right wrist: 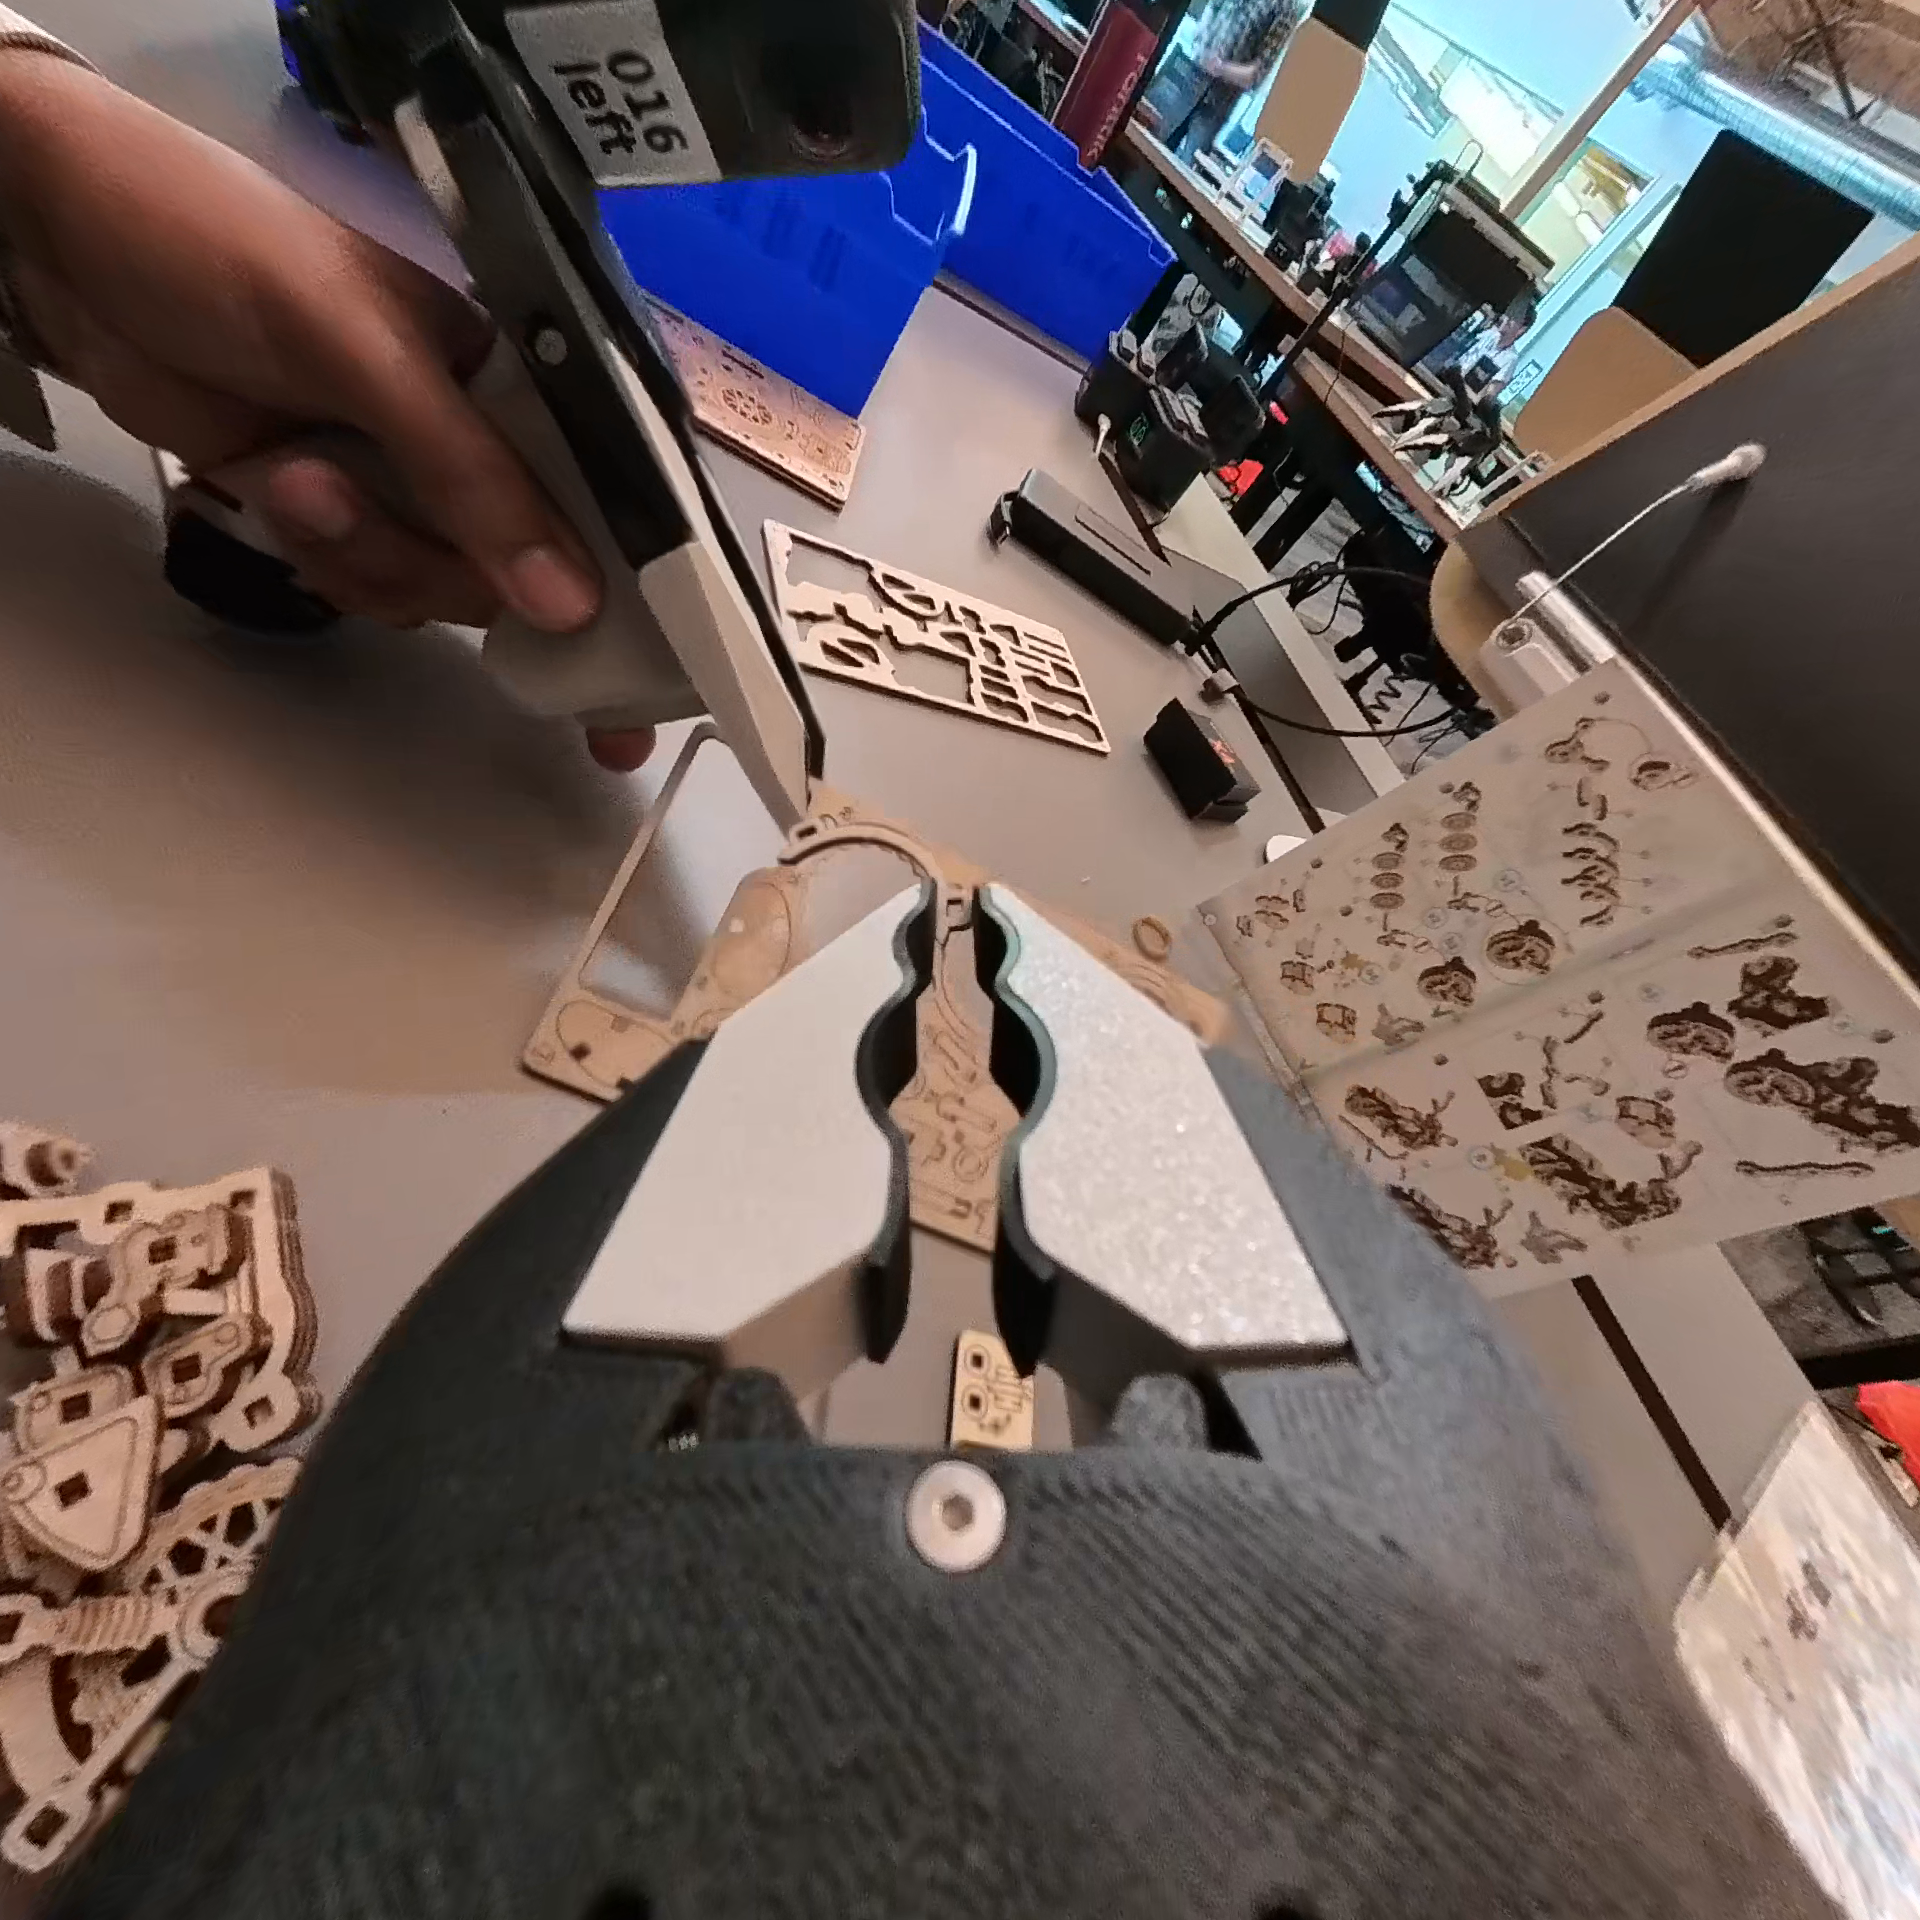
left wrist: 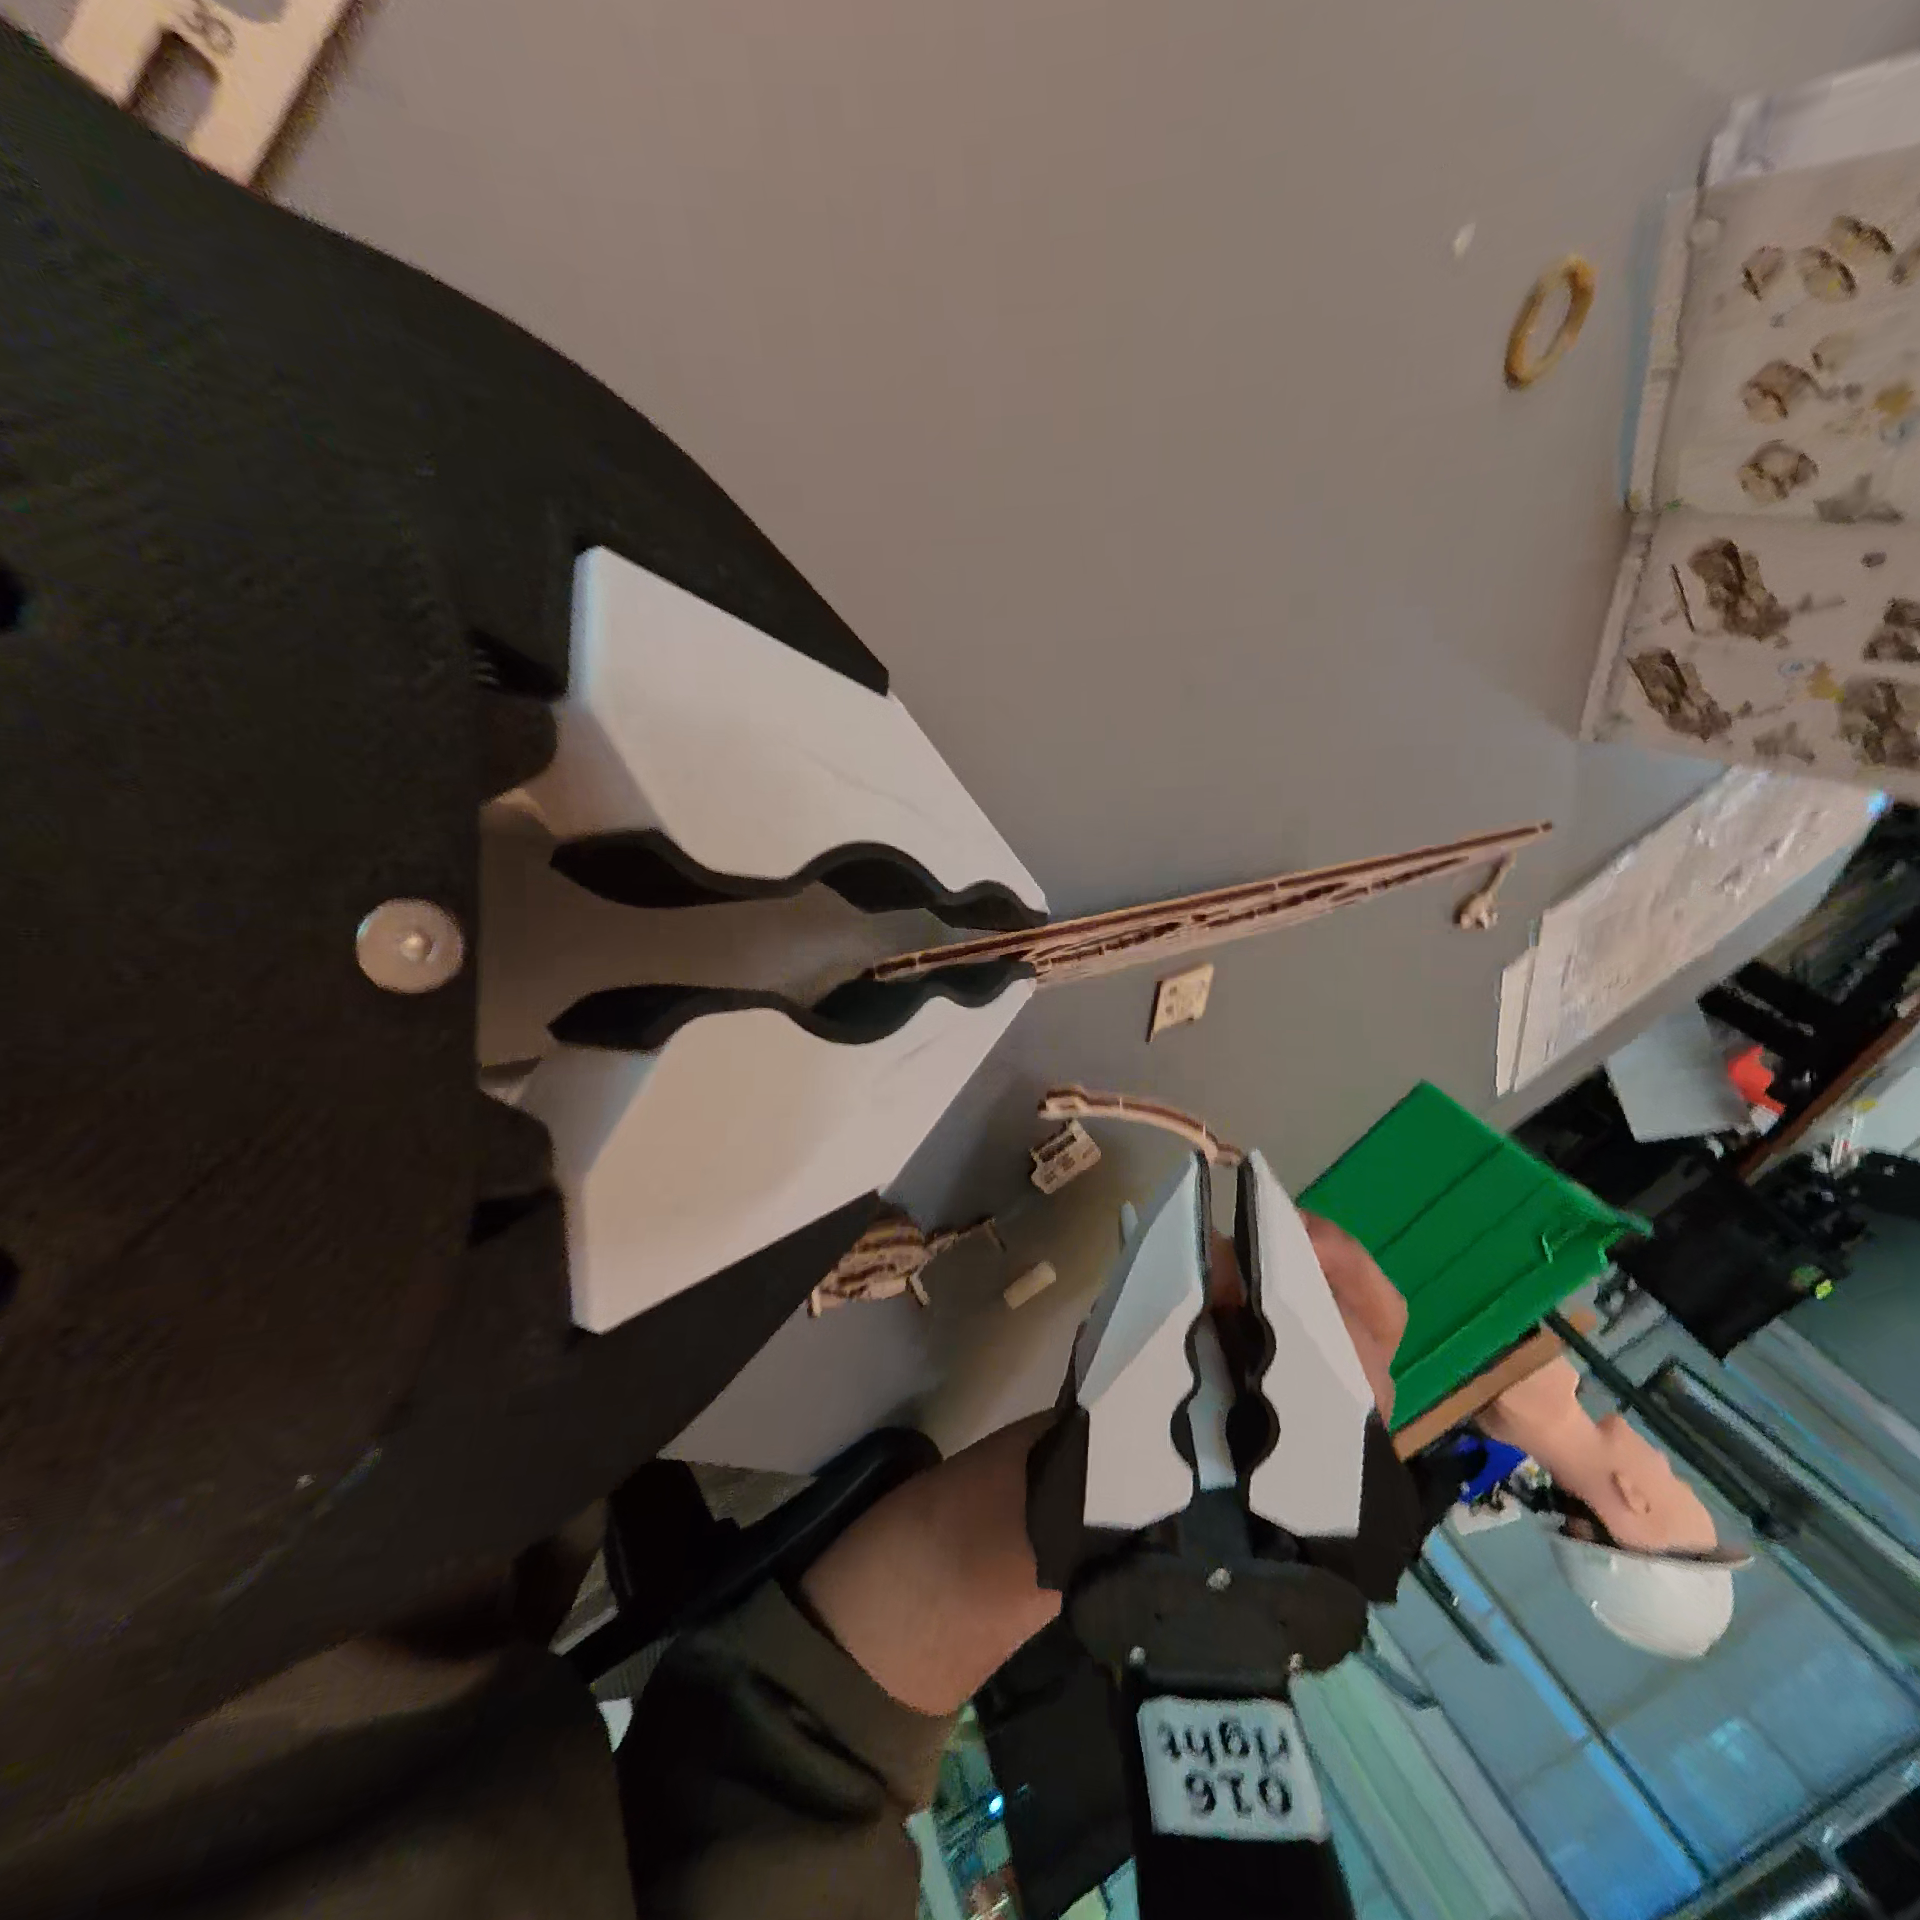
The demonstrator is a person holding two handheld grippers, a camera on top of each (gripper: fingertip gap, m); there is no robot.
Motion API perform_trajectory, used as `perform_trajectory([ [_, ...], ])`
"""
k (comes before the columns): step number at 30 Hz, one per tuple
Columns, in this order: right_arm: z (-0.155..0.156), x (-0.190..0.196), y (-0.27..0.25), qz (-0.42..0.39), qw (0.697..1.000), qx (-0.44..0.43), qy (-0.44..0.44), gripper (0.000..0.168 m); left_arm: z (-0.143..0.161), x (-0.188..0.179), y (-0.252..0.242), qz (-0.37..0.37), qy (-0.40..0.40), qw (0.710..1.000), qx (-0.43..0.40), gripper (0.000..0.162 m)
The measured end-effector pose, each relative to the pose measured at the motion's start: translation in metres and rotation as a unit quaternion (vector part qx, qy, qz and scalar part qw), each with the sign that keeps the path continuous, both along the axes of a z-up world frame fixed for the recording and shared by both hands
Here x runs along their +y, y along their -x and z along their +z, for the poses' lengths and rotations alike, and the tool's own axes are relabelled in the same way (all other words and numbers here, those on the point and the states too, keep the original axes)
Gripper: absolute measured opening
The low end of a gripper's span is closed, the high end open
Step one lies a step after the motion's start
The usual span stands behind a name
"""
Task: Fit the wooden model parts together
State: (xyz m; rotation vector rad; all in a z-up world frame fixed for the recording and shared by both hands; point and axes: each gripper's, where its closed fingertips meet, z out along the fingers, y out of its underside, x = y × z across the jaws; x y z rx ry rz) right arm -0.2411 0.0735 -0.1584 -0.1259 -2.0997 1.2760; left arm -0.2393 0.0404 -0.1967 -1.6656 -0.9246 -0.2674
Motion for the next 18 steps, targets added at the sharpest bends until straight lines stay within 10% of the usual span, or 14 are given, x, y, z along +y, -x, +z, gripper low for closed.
perform_trajectory([
  [11, 0.01, 0.036, 0.013, -0.079, 0.996, -0.017, 0.025, 0.006, -0.011, -0.02, 0.025, 0.076, 0.027, 0.996, -0.03, 0.054],
  [18, 0.022, 0.091, -0.01, -0.161, 0.978, -0.06, 0.118, 0.005, 0.024, -0.009, 0.016, 0.062, -0.007, 0.996, 0.062, 0.055],
])
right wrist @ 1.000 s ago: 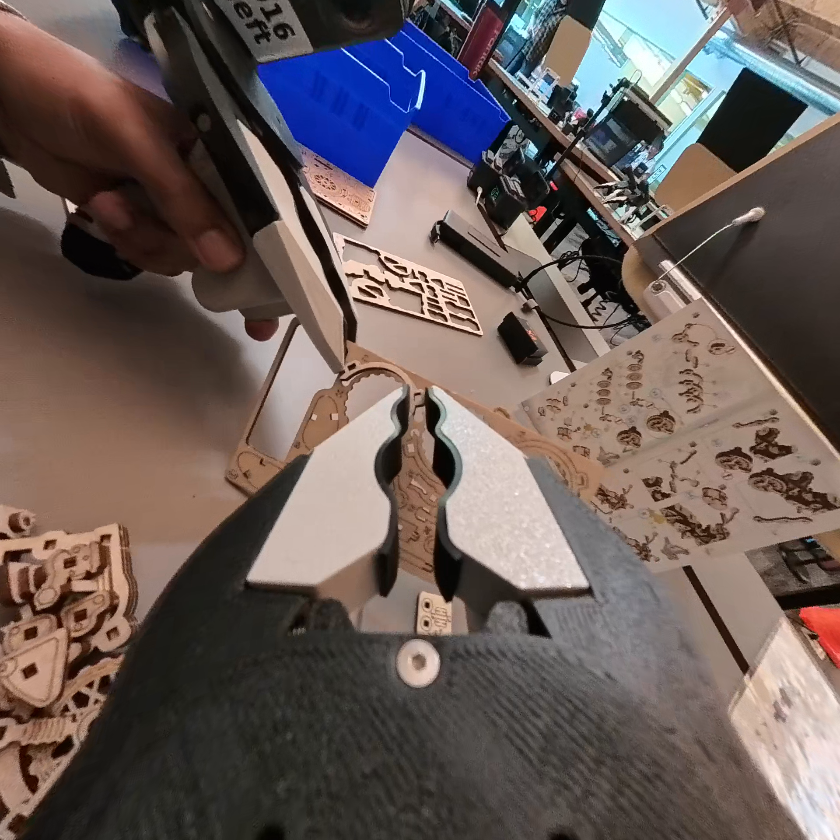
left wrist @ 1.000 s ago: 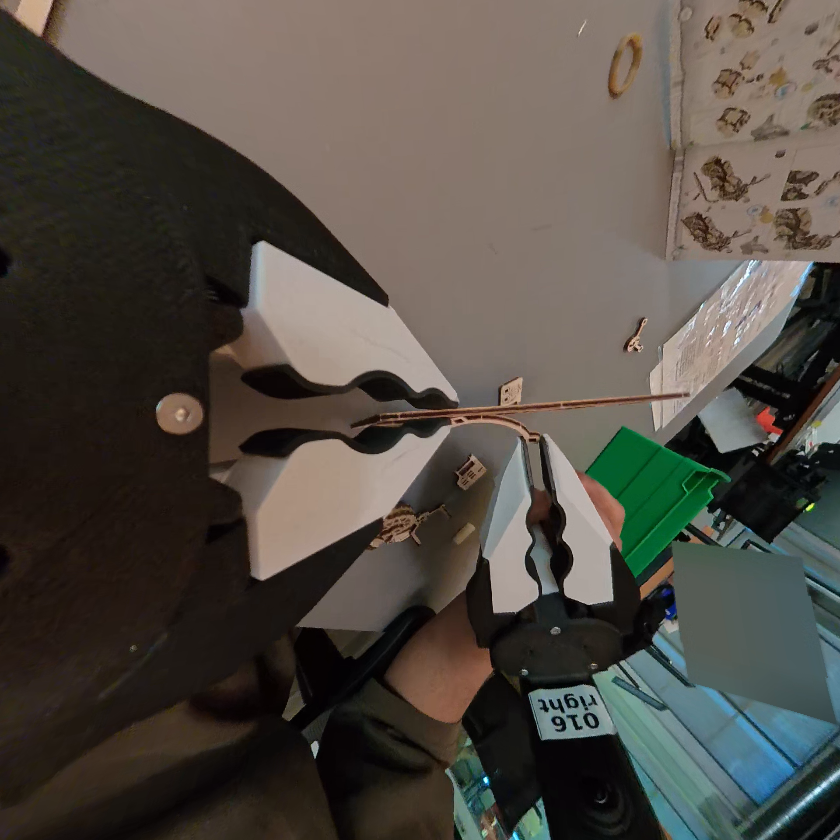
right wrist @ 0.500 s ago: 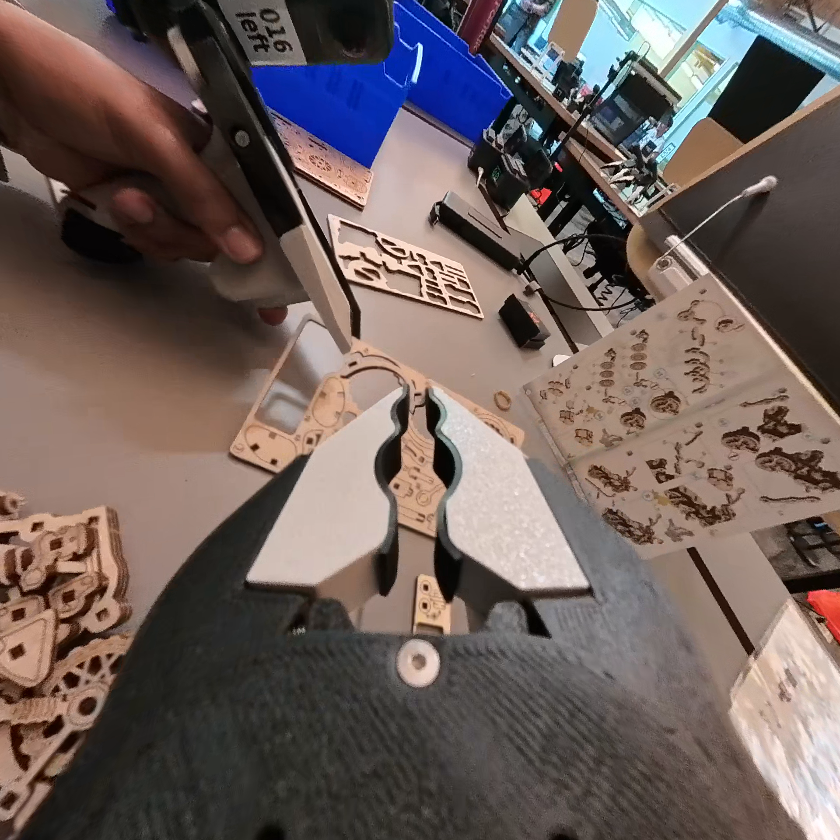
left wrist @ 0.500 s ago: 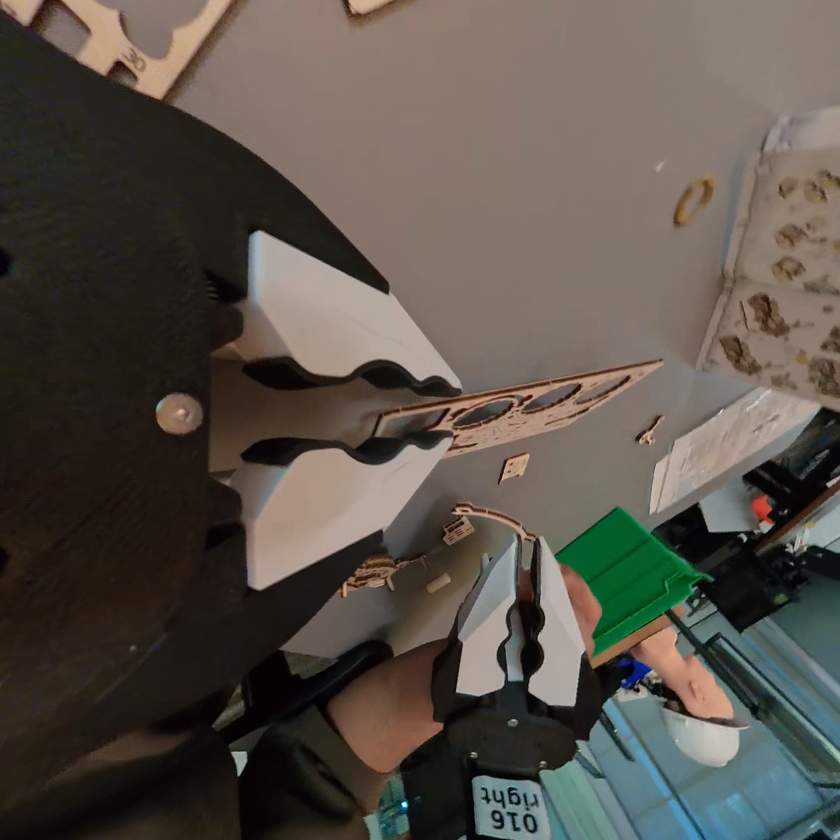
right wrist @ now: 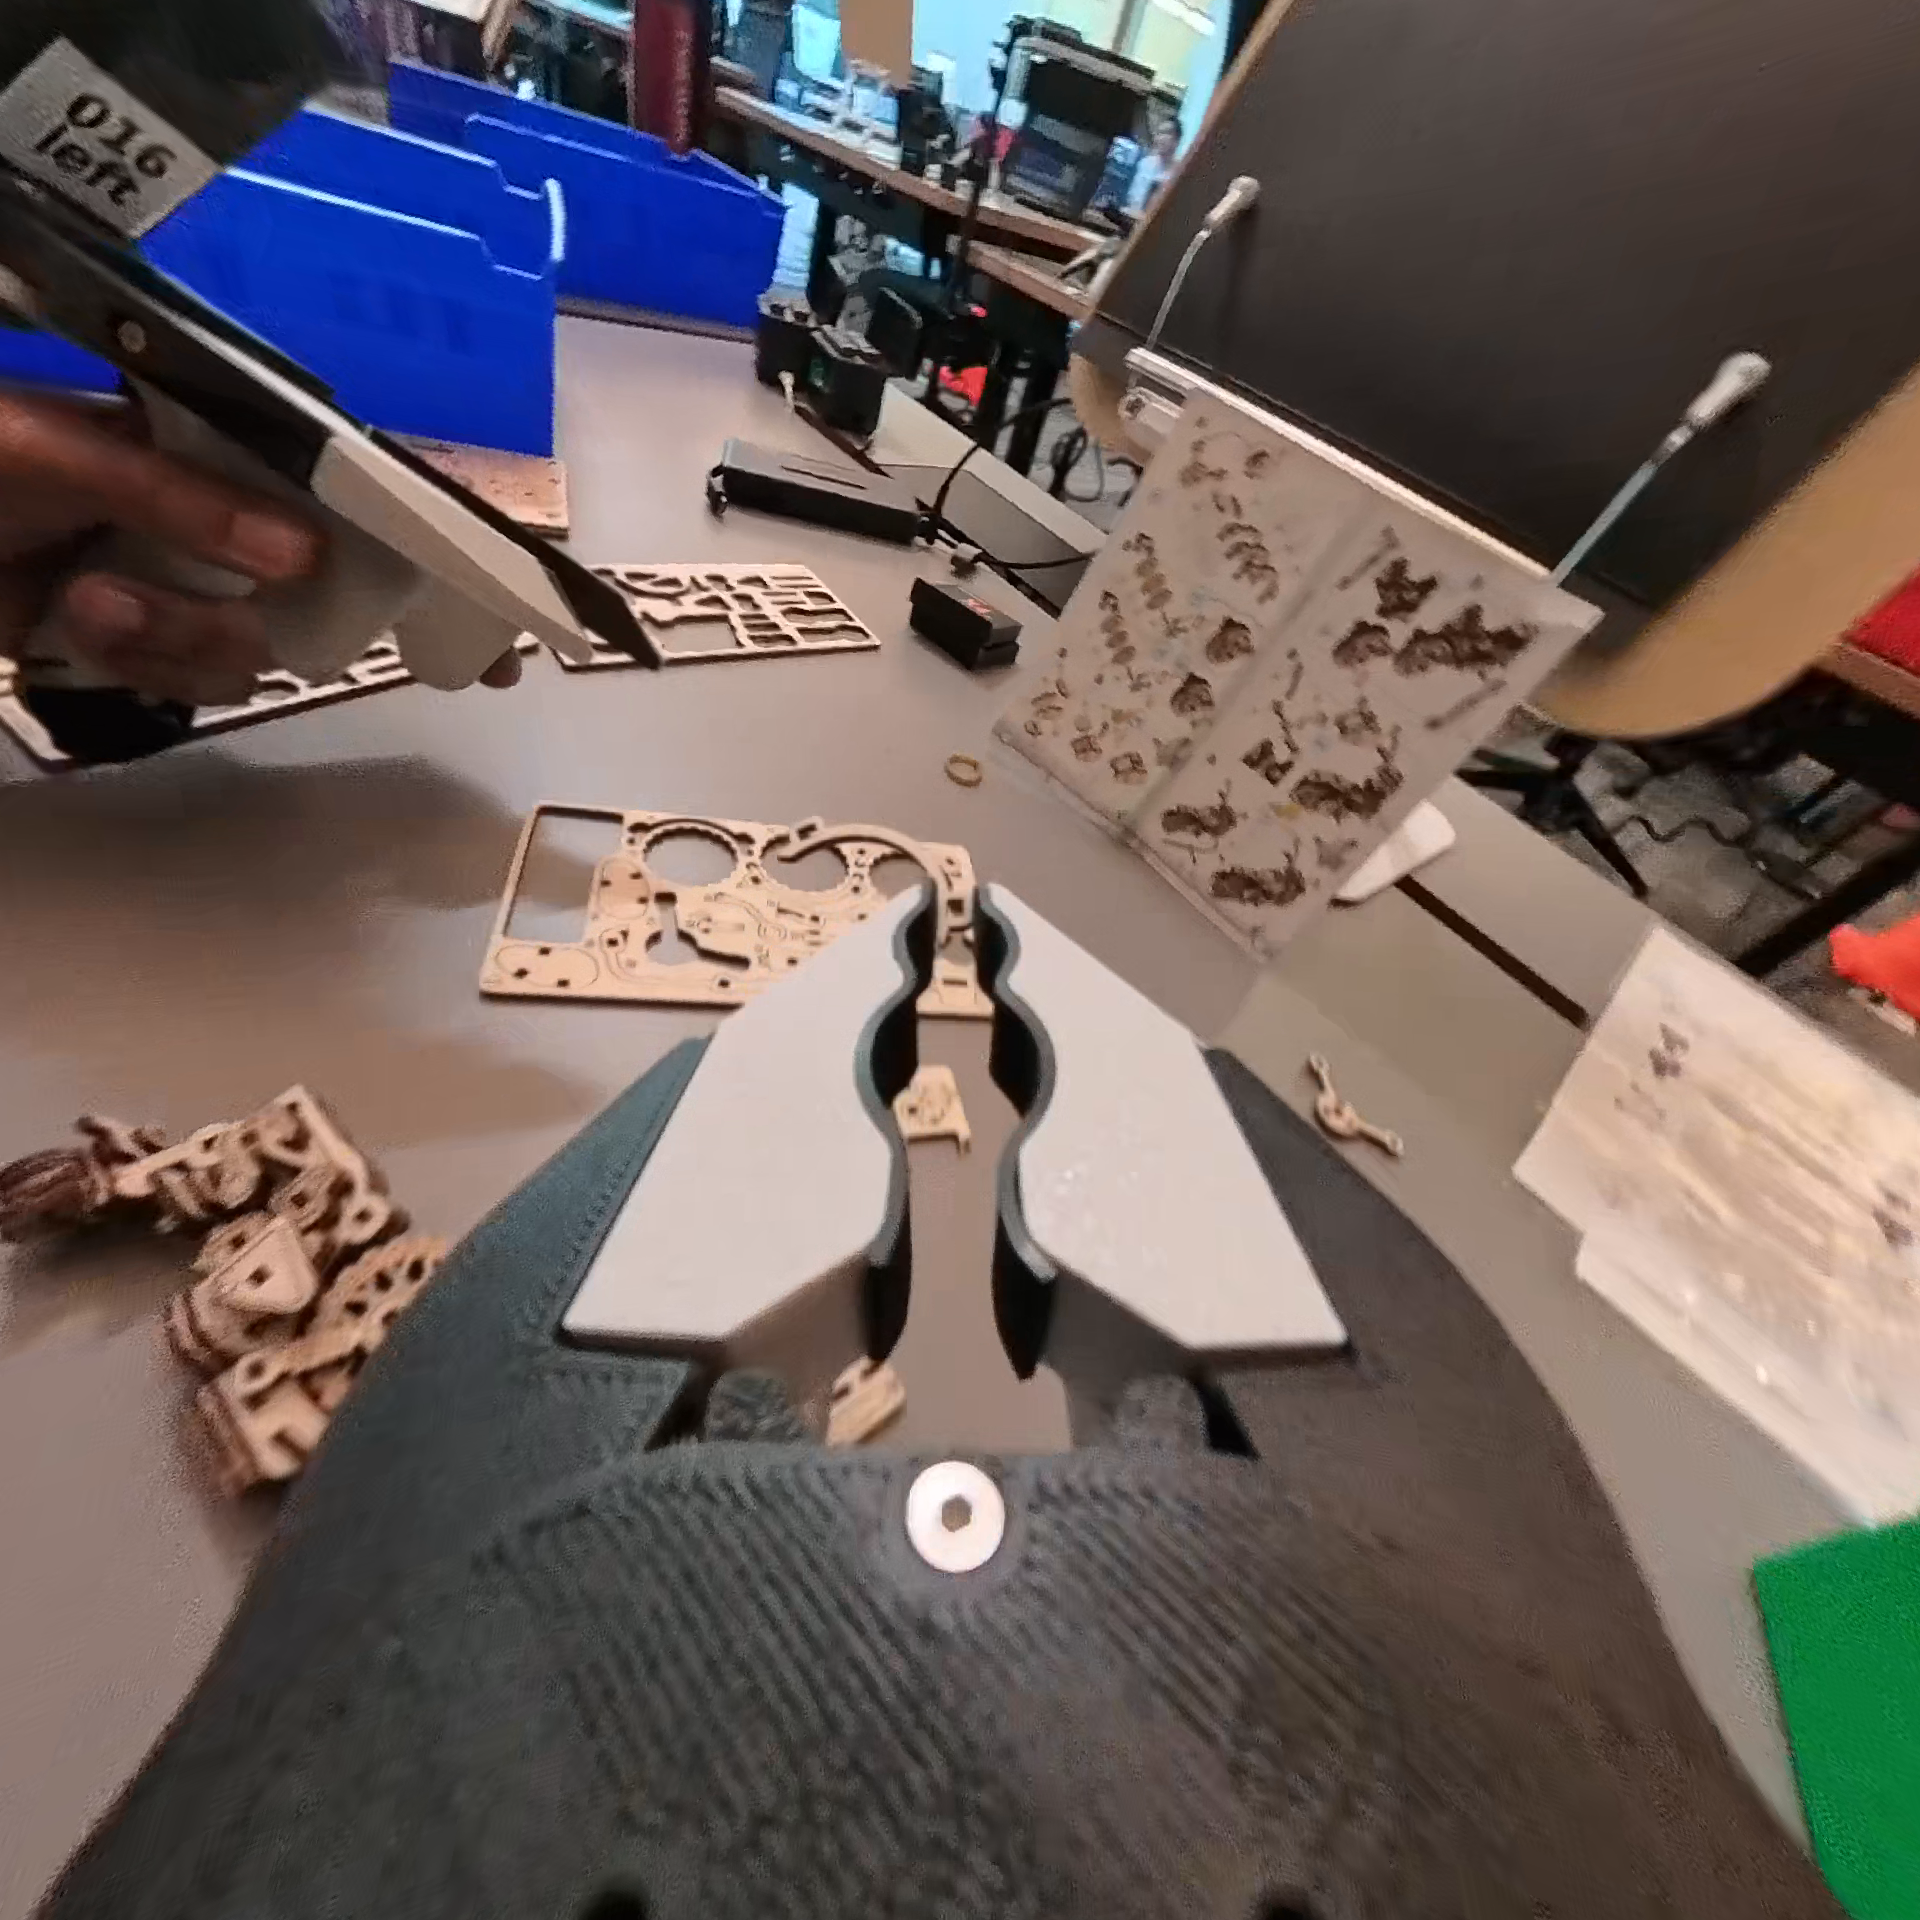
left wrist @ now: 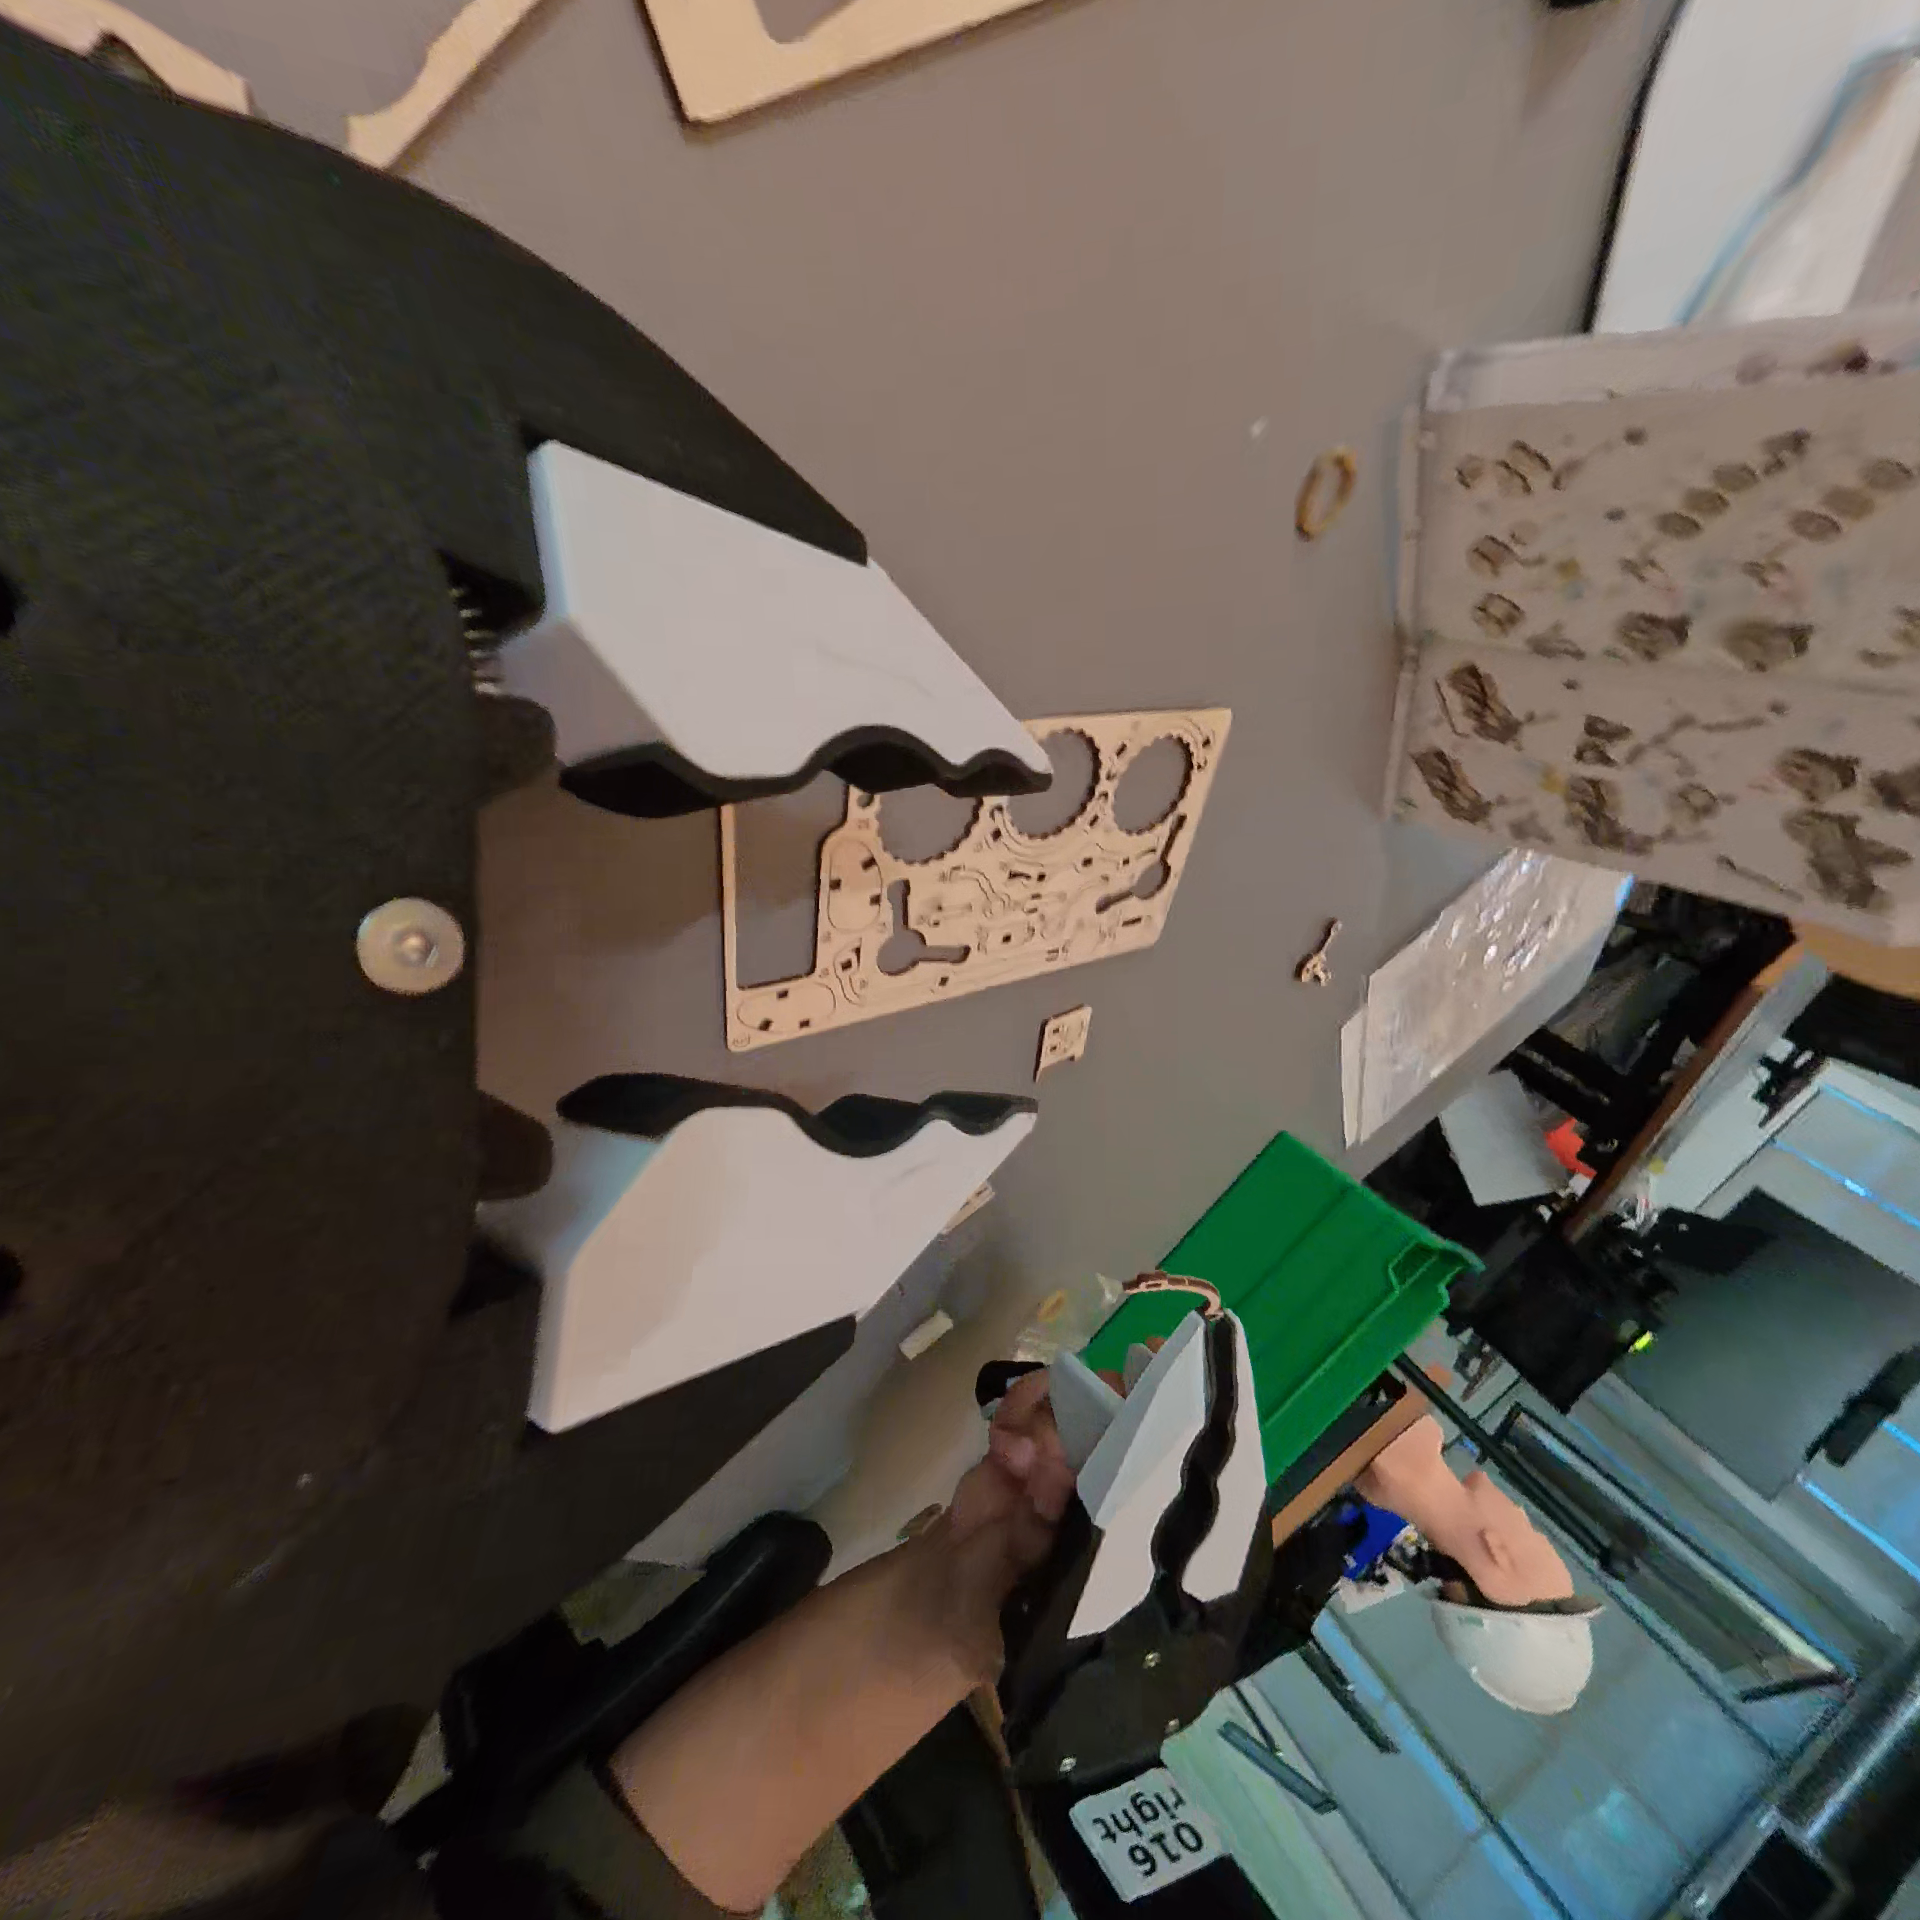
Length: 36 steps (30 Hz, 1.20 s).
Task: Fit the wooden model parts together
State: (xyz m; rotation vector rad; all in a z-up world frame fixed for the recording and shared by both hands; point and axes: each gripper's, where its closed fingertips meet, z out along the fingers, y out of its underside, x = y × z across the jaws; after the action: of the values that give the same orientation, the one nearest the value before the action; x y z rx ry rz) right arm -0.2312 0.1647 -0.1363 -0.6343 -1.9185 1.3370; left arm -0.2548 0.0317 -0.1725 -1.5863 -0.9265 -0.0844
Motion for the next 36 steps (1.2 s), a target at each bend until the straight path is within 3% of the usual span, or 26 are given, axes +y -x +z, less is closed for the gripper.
perform_trajectory([
  [7, -0.014, 0.025, -0.052, -0.048, 0.999, -0.011, 0.016, 0.005, -0.005, 0.026, -0.058, -0.092, 0.035, 0.993, 0.062, 0.046],
  [15, -0.013, 0.035, -0.079, -0.087, 0.994, -0.031, 0.064, 0.005, 0.005, 0.068, -0.118, -0.196, -0.041, 0.98, 0.021, 0.046],
  [21, -0.024, 0.043, -0.089, -0.113, 0.989, -0.055, 0.078, 0.006, -0.002, 0.075, -0.113, -0.21, -0.019, 0.976, 0.047, 0.045],
  [26, -0.039, 0.03, -0.089, -0.079, 0.99, -0.085, 0.077, 0.006, 0.002, 0.072, -0.114, -0.219, -0.058, 0.974, 0.011, 0.045],
  [36, -0.033, 0.031, -0.09, -0.058, 0.988, -0.092, 0.113, 0.005, -0.004, 0.075, -0.117, -0.234, -0.049, 0.971, 0.001, 0.045],
])
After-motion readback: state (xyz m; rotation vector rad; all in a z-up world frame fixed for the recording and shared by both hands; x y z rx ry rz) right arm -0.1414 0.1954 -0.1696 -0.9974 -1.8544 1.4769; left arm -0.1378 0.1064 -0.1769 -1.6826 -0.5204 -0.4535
